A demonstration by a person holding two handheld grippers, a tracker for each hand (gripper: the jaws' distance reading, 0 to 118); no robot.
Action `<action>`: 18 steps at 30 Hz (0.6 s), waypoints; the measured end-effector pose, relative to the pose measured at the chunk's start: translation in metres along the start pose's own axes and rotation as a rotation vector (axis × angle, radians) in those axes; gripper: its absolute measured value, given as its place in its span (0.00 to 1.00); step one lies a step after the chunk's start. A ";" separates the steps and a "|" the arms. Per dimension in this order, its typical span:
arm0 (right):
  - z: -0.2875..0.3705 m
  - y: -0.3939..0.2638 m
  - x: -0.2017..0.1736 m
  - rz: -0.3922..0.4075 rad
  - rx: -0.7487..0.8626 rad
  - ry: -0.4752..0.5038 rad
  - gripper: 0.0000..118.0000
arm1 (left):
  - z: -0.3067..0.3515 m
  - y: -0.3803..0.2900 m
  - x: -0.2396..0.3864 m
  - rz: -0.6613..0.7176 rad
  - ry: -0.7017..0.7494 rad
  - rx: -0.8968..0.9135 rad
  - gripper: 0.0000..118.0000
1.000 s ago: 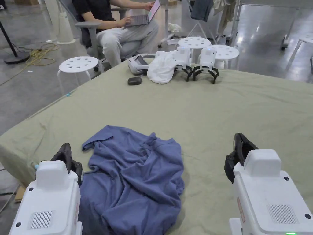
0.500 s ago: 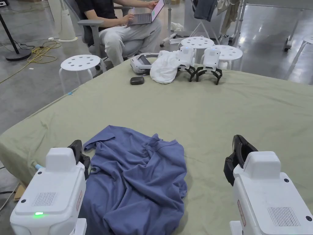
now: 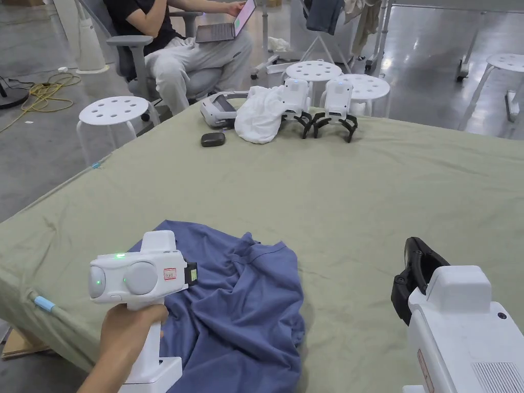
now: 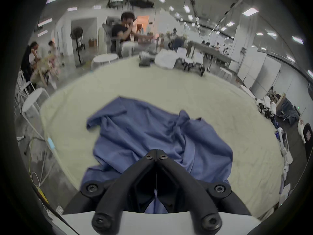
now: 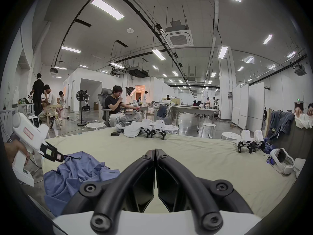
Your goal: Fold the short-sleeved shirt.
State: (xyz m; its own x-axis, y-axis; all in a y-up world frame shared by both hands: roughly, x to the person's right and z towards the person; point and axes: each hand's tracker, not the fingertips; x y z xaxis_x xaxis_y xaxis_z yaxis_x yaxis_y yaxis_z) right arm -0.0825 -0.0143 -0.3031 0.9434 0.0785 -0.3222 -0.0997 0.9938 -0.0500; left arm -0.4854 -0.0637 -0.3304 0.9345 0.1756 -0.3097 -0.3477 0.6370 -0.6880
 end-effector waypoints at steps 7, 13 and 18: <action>0.000 -0.010 0.012 0.007 -0.030 -0.022 0.03 | -0.047 -0.009 -0.005 0.022 -0.002 -0.212 0.61; 0.001 -0.018 0.019 -0.006 -0.057 -0.034 0.03 | -0.052 -0.018 -0.003 0.021 0.036 -0.221 0.90; 0.003 -0.021 0.020 -0.008 -0.066 -0.036 0.03 | -0.063 -0.027 0.002 0.031 0.059 -0.282 0.86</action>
State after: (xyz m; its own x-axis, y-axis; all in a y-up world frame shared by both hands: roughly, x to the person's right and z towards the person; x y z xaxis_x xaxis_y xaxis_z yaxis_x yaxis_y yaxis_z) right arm -0.0607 -0.0331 -0.3055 0.9550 0.0747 -0.2871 -0.1118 0.9870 -0.1153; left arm -0.4791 -0.1280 -0.3543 0.9198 0.1424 -0.3657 -0.3916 0.3965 -0.8303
